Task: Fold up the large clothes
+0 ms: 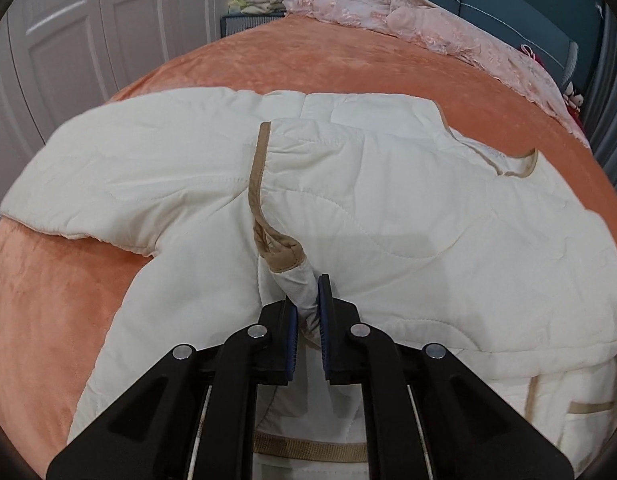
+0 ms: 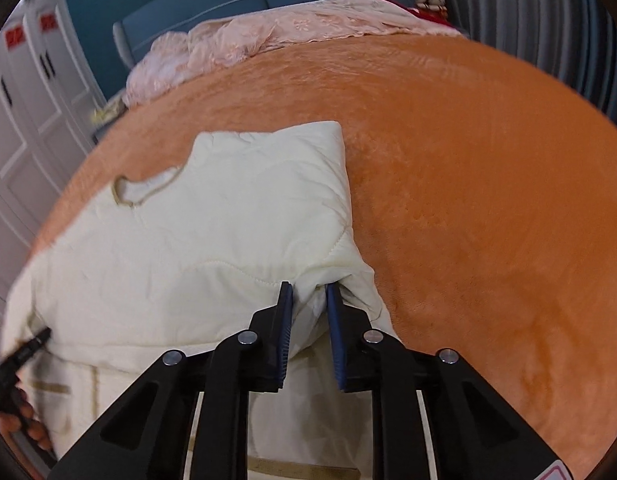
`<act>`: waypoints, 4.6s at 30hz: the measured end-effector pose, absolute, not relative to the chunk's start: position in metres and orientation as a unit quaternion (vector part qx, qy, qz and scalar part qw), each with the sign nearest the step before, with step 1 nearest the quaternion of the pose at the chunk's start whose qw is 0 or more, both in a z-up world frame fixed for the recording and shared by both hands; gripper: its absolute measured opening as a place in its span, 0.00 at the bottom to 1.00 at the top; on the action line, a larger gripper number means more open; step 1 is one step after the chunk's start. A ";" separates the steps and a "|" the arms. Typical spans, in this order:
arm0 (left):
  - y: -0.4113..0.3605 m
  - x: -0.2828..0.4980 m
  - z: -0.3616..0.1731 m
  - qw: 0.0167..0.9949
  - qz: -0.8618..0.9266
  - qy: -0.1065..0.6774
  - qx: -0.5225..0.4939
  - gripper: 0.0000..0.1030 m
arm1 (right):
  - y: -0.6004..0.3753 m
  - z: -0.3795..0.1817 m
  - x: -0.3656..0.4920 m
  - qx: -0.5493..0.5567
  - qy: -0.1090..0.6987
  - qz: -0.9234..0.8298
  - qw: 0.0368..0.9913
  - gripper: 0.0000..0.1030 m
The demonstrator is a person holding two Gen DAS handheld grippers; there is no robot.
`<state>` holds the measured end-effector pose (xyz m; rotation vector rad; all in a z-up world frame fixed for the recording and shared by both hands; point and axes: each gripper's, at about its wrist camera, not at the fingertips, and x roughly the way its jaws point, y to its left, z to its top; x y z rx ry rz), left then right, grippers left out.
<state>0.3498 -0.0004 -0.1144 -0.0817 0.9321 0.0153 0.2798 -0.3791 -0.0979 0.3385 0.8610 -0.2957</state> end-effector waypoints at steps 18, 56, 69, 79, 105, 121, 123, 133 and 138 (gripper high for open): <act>-0.016 0.343 -0.127 0.909 0.026 0.416 0.014 0.10 | -0.367 -0.117 0.284 0.095 0.423 -0.167 0.885 0.15; 0.372 0.368 -0.111 0.837 0.203 0.411 -0.300 0.45 | -0.138 -0.116 0.314 -0.002 0.440 -0.036 0.897 0.33; 0.258 0.380 0.026 0.932 0.089 0.317 -0.154 0.05 | -0.147 -0.098 0.296 0.015 0.432 -0.020 0.901 0.34; 0.014 0.371 0.078 0.946 -0.114 0.300 -0.033 0.05 | -0.201 -0.063 0.247 0.049 0.404 -0.038 0.913 0.39; 0.084 0.350 -0.051 0.888 -0.017 0.428 -0.165 0.64 | -0.178 -0.021 0.302 0.000 0.347 0.042 0.937 0.59; 0.092 0.370 -0.102 0.880 0.036 0.474 -0.009 0.44 | -0.166 -0.048 0.383 0.020 0.409 0.027 0.912 0.19; 0.095 0.376 -0.104 0.878 0.045 0.476 -0.022 0.38 | -0.207 -0.040 0.374 0.109 0.394 0.010 0.913 0.15; 0.093 0.373 -0.111 0.874 0.065 0.481 -0.037 0.32 | -0.345 -0.089 0.294 0.239 0.410 -0.113 0.873 0.20; 0.105 0.345 -0.079 0.889 0.051 0.449 -0.065 0.32 | -0.364 -0.080 0.278 0.272 0.377 -0.115 0.878 0.38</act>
